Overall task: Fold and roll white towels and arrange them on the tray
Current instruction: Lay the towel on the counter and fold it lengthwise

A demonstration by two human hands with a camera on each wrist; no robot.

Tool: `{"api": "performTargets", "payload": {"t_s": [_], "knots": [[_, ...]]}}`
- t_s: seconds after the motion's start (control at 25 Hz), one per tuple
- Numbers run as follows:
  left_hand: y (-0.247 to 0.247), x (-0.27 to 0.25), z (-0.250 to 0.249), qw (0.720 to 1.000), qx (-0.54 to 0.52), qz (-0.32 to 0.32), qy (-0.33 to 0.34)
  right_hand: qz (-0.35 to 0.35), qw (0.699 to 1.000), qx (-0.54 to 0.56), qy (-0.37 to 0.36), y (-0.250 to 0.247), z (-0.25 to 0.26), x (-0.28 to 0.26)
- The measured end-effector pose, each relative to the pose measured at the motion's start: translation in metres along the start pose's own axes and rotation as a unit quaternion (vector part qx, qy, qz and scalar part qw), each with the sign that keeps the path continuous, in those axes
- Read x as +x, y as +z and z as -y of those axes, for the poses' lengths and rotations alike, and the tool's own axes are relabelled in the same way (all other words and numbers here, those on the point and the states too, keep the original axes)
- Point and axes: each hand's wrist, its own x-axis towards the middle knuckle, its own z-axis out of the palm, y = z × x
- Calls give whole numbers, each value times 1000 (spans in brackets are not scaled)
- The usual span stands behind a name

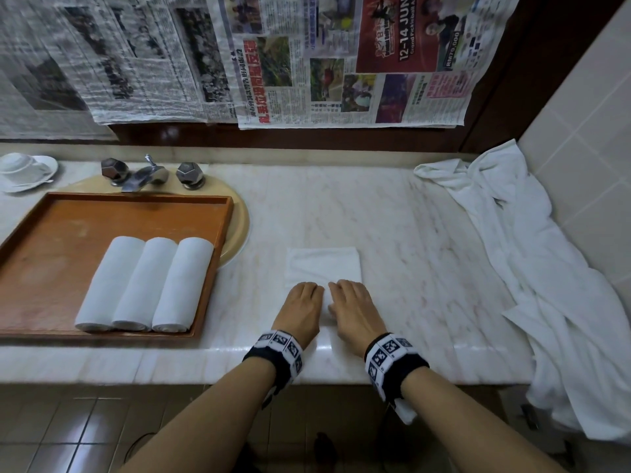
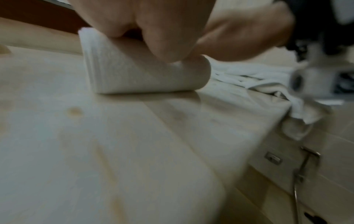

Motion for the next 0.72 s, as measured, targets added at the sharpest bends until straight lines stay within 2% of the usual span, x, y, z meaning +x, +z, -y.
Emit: {"api": "performTargets", "payload": {"t_s": [0.08, 0.12, 0.24, 0.32, 0.4, 0.44, 0.52, 0.56, 0.64, 0.72], "knots": [[-11, 16, -3, 998, 4, 53, -20, -12, 1000, -6, 3, 3, 0, 1], [-13, 18, -5, 998, 10, 57, -32, -2, 1000, 6, 7, -1, 0, 6], [-11, 0, -14, 999, 16, -17, -27, 41, 999, 21, 4, -16, -2, 22], [2, -23, -17, 998, 18, -67, 4, 112, 994, -5, 10, -24, -1, 28], [7, -33, -17, 997, -6, -73, 10, 138, 990, 3, 13, -23, 1, 26], [7, -29, -14, 997, -19, -69, 3, 116, 993, 12, 12, -20, 2, 23], [4, -17, -7, 999, -17, -38, -3, -6, 1000, 16, 12, -10, 6, 9], [-1, -8, -5, 1000, -11, -15, -7, -43, 999, 4, 7, -4, 7, 0], [-10, 11, -3, 999, 13, 46, -24, -56, 998, -23, -12, 11, 11, -20], [-14, 25, -4, 996, 37, 75, -43, -47, 998, -38, -20, 17, 9, -26]]}}
